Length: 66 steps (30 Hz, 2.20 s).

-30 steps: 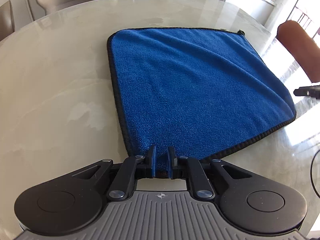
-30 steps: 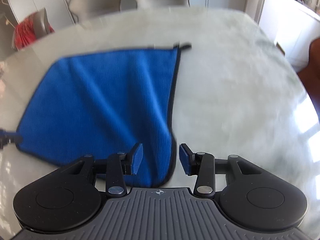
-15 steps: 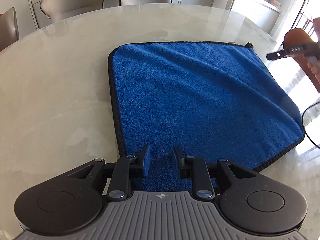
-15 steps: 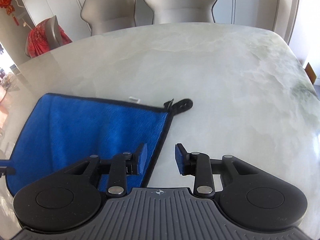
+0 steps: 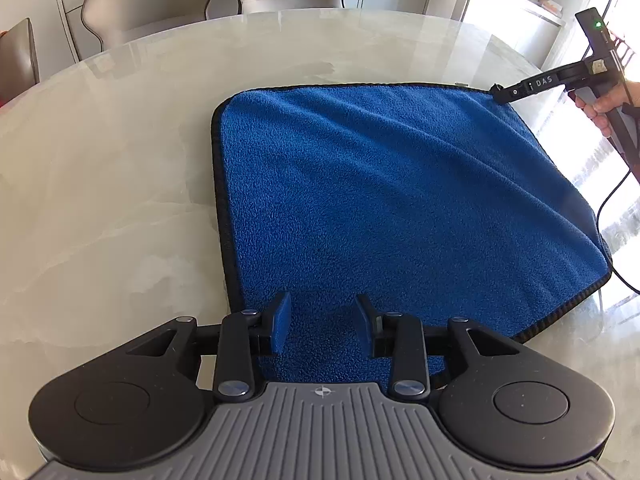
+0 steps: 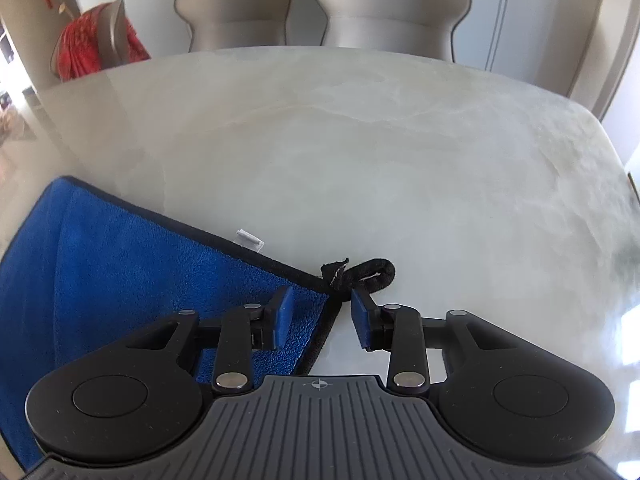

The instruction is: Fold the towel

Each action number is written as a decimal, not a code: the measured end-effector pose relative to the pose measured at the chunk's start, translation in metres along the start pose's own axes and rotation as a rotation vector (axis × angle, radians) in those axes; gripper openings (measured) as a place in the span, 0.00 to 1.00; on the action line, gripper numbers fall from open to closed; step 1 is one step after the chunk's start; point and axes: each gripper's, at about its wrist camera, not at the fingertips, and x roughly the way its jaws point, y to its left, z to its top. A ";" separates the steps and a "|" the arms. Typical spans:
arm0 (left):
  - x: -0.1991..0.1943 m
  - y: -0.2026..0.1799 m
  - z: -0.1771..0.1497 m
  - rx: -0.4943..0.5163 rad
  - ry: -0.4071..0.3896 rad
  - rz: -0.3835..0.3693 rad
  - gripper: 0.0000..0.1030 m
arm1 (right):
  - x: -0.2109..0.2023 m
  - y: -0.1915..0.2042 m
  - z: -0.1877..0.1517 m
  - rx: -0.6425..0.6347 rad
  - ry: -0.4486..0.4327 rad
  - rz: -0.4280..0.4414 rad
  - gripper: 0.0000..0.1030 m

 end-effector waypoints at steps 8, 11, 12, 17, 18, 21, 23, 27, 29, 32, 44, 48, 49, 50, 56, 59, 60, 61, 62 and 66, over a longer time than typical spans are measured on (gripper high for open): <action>0.002 -0.001 0.001 0.022 -0.003 -0.007 0.39 | 0.008 0.016 0.015 -0.166 0.036 -0.140 0.15; 0.003 -0.003 0.001 0.029 0.006 -0.006 0.40 | -0.006 0.017 0.013 -0.172 0.021 -0.163 0.18; 0.003 -0.003 0.001 0.030 0.009 -0.006 0.40 | -0.014 0.016 0.012 -0.168 0.003 -0.168 0.26; 0.002 -0.006 0.012 0.051 -0.022 -0.016 0.40 | -0.069 0.020 -0.020 -0.058 -0.022 -0.030 0.41; 0.002 -0.006 0.017 0.058 -0.038 -0.025 0.40 | -0.080 0.025 -0.034 -0.027 -0.009 0.057 0.41; 0.007 -0.012 0.041 0.108 -0.090 -0.022 0.42 | -0.098 0.045 -0.073 0.025 0.029 0.206 0.41; 0.012 -0.013 0.059 0.143 -0.136 -0.023 0.44 | -0.103 0.060 -0.098 0.059 0.049 0.246 0.41; 0.029 -0.013 0.091 0.198 -0.218 -0.020 0.51 | -0.101 0.078 -0.134 0.136 0.062 0.226 0.41; 0.040 -0.014 0.101 0.212 -0.232 -0.001 0.52 | -0.099 0.081 -0.143 0.172 0.063 0.208 0.41; 0.058 -0.014 0.114 0.223 -0.215 0.023 0.53 | -0.104 0.083 -0.145 0.206 0.043 0.202 0.42; 0.100 -0.003 0.136 0.098 -0.095 0.102 0.70 | -0.119 0.072 -0.164 0.271 0.030 0.166 0.41; 0.102 -0.003 0.133 0.104 -0.104 0.111 0.74 | -0.126 0.065 -0.171 0.304 0.031 0.152 0.40; 0.102 -0.003 0.133 0.107 -0.106 0.115 0.74 | -0.128 0.064 -0.174 0.306 0.031 0.143 0.40; 0.103 -0.003 0.133 0.108 -0.107 0.118 0.76 | -0.130 0.064 -0.175 0.307 0.030 0.139 0.40; 0.097 -0.006 0.133 0.095 -0.105 0.163 0.75 | -0.134 0.075 -0.170 0.311 0.062 0.057 0.41; 0.085 -0.008 0.130 0.116 -0.117 0.180 0.75 | -0.136 0.088 -0.166 0.291 0.055 0.038 0.42; 0.082 -0.008 0.129 0.116 -0.118 0.184 0.75 | -0.137 0.095 -0.166 0.285 0.050 0.039 0.42; 0.078 -0.008 0.127 0.115 -0.119 0.189 0.75 | -0.137 0.099 -0.165 0.283 0.049 0.040 0.42; 0.076 -0.004 0.126 0.113 -0.119 0.187 0.75 | -0.138 0.104 -0.164 0.281 0.049 0.042 0.43; 0.070 0.003 0.123 0.101 -0.123 0.184 0.75 | -0.139 0.121 -0.160 0.286 0.040 0.044 0.50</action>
